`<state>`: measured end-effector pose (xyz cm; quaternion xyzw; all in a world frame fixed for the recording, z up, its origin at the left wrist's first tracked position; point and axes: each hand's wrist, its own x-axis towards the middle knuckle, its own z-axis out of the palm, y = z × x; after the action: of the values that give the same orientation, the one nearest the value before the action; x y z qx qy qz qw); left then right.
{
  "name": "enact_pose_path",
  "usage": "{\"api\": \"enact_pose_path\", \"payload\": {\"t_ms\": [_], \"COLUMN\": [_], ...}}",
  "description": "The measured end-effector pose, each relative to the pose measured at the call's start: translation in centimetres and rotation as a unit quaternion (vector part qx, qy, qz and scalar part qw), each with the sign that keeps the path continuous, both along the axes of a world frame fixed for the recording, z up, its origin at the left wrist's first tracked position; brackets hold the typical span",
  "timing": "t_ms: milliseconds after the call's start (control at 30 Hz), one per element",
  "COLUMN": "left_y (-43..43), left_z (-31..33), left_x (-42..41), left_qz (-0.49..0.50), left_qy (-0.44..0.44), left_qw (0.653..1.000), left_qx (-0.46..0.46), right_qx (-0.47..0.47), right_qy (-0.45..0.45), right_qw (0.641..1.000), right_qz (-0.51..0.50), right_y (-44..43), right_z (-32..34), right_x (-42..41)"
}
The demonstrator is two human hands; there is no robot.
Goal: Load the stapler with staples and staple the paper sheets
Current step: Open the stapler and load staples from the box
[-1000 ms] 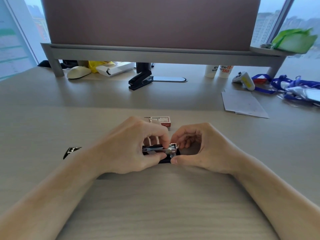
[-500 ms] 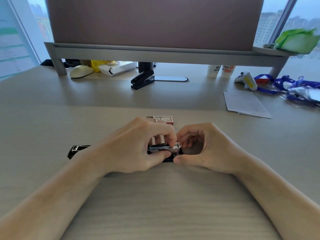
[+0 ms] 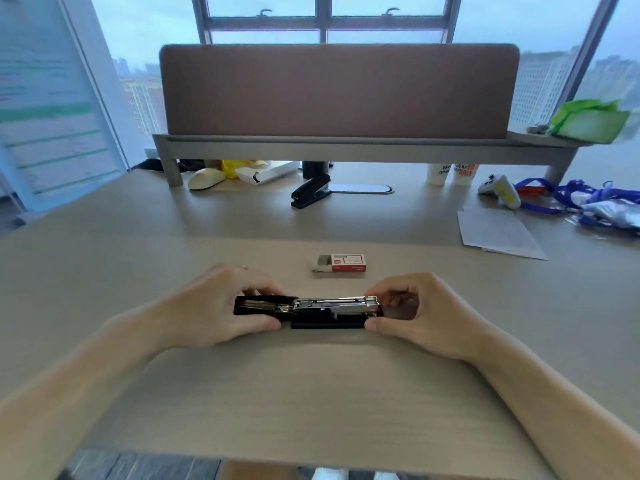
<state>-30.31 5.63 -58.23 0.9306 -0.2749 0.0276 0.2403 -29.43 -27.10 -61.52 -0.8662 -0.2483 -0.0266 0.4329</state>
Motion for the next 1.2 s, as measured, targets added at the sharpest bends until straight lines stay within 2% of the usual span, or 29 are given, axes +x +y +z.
{"api": "enact_pose_path", "payload": {"t_ms": [100, 167, 300, 433, 667, 800, 1067, 1133, 1200], "left_y": [-0.1, -0.1, -1.3, -4.8, -11.0, -12.9, -14.1, -13.5, -12.9], "left_z": [-0.1, 0.6, 3.9, 7.6, 9.9, 9.9, 7.2, 6.2, 5.0], "left_x": [0.0, 0.2, 0.6, 0.9, 1.6, 1.9, 2.0, 2.2, 2.2], "left_qz": [-0.004, -0.006, 0.005, 0.04, 0.061, 0.025, -0.049, -0.041, -0.015], "left_qy": [0.022, 0.052, 0.085, 0.049, -0.006, -0.034, -0.005, 0.019, 0.064], "left_qw": [1.0, 0.999, 0.986, 0.95, 0.899, 0.901, 0.951, 0.964, 0.984], "left_qx": [-0.017, 0.012, 0.144, 0.305, 0.433, 0.433, 0.306, 0.261, 0.167], "right_qx": [0.02, 0.033, 0.035, 0.039, 0.039, 0.038, 0.016, 0.02, 0.027], "right_qy": [0.014, 0.028, 0.026, 0.027, 0.032, 0.025, 0.014, 0.01, -0.003], "right_qw": [0.999, 0.999, 0.998, 0.998, 0.998, 0.998, 0.999, 0.999, 0.999], "right_qz": [-0.027, -0.03, -0.039, -0.04, -0.045, -0.041, -0.037, -0.032, -0.036], "right_y": [0.3, 0.4, 0.6, 0.7, 0.5, 0.4, 0.1, 0.1, 0.3], "right_z": [0.2, 0.0, -0.1, 0.0, -0.3, -0.3, -0.4, -0.2, -0.1], "right_x": [-0.3, -0.5, -0.5, -0.5, -0.3, -0.2, -0.2, -0.3, -0.3]}}
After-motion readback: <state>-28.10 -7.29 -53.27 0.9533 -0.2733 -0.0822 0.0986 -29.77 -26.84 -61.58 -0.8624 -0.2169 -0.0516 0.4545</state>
